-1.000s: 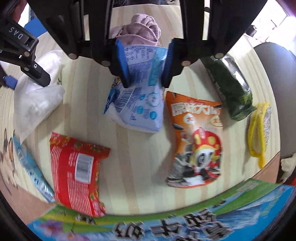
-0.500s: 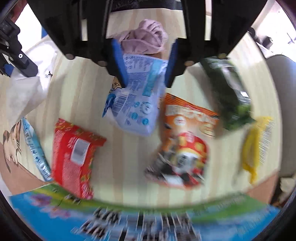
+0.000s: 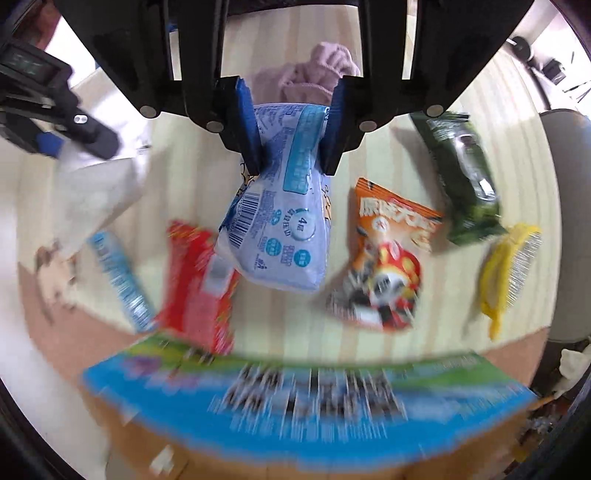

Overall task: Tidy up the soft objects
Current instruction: 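Carry both items into the cardboard box and open both tools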

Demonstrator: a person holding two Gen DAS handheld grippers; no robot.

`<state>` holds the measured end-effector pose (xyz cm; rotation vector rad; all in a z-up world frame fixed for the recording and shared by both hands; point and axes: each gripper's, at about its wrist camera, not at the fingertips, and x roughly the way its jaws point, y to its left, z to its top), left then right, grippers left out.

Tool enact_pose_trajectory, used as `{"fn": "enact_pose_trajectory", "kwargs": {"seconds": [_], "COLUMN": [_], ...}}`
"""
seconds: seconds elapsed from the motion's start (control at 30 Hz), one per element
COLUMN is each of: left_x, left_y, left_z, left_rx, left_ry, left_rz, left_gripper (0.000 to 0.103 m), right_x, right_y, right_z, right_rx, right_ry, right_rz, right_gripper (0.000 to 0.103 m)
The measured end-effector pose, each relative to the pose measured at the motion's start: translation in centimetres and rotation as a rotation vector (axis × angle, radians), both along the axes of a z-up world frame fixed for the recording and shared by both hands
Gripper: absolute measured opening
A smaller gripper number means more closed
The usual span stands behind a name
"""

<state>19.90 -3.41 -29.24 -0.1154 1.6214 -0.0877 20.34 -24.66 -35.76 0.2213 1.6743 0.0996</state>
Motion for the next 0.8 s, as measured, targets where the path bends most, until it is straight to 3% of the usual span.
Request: {"fn": "enact_pose_trajectory", "kwargs": {"seconds": [0.17,0.27,0.43,0.5,0.67,0.8], "left_x": [2.1,6.3,15.1,17.8,25.4,29.6], "left_y": [1.5,1.4,0.7,1.5,3.8,5.0], "left_z": [9.7,12.1,11.6,8.8,3.8,-0.1], "left_rx": [-0.108,-0.152,-0.146,-0.165,-0.178,-0.181], "left_ry": [-0.143,-0.181,-0.201,-0.170,-0.105,-0.054], "left_rz": [0.033,0.031,0.021,0.028,0.042,0.057], "left_gripper": [0.030,0.030,0.030,0.030,0.030,0.030], "right_x": [0.7,2.6,9.5,12.7,20.7,26.3], "right_y": [0.0,0.2,2.0,3.0,6.3,8.9], "right_z": [5.0,8.9,13.4,13.6,10.9,6.8], "right_rx": [0.072,0.116,0.085,0.058,0.026,-0.014], "right_ry": [-0.066,-0.122,-0.243,-0.257,-0.234,-0.189], "right_rz": [-0.011,-0.031,-0.065,-0.085,-0.110,-0.116], "right_gripper": [0.073,0.073,0.073,0.073,0.073,0.073]}}
